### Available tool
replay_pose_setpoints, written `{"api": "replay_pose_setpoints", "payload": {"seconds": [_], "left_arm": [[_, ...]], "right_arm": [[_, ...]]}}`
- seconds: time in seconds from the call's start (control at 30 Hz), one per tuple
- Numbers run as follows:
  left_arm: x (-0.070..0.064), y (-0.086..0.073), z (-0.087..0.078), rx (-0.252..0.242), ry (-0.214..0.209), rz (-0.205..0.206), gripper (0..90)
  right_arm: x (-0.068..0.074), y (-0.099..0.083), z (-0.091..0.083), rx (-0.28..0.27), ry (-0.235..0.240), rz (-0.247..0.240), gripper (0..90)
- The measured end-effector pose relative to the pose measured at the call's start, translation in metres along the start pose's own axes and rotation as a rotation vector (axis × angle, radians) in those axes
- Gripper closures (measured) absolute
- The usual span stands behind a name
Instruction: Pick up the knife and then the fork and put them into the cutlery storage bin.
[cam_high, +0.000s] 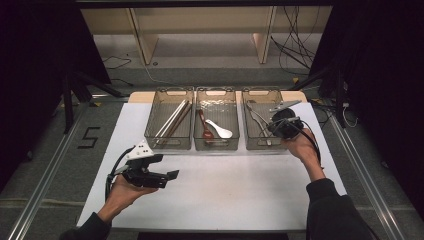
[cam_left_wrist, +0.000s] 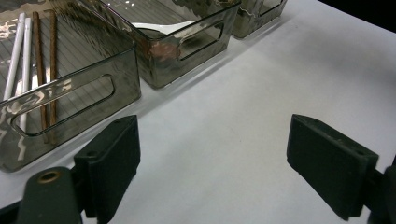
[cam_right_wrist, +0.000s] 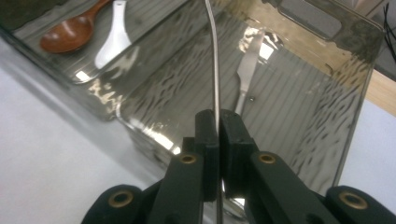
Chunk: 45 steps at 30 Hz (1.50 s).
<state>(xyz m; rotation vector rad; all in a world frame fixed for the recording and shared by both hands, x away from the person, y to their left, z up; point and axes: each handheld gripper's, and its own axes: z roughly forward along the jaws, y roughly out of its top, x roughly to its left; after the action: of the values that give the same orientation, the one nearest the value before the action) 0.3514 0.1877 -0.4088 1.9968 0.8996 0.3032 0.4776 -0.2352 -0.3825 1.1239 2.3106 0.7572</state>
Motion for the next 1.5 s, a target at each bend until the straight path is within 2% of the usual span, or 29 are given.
{"api": "replay_pose_setpoints", "payload": {"seconds": [0.3, 0.9, 1.17, 1.43, 1.5], "left_arm": [[0.0, 0.0, 0.001, 0.004, -0.003, 0.001, 16.9], [0.001, -0.001, 0.002, 0.012, -0.008, 0.004, 16.8], [0.002, -0.001, 0.003, 0.019, -0.013, 0.004, 16.9], [0.002, -0.001, 0.003, 0.025, -0.012, 0.008, 16.9], [0.002, -0.001, 0.003, 0.026, -0.013, 0.011, 16.9]], "right_arm": [[-0.013, 0.007, 0.011, 0.029, -0.019, 0.044, 87.5], [-0.023, 0.01, 0.038, 0.09, -0.045, 0.123, 87.3], [-0.02, 0.012, 0.047, 0.112, -0.051, 0.129, 87.0], [-0.013, 0.016, 0.055, 0.123, -0.048, 0.106, 86.1], [-0.011, 0.018, 0.055, 0.106, -0.046, 0.106, 81.8]]}}
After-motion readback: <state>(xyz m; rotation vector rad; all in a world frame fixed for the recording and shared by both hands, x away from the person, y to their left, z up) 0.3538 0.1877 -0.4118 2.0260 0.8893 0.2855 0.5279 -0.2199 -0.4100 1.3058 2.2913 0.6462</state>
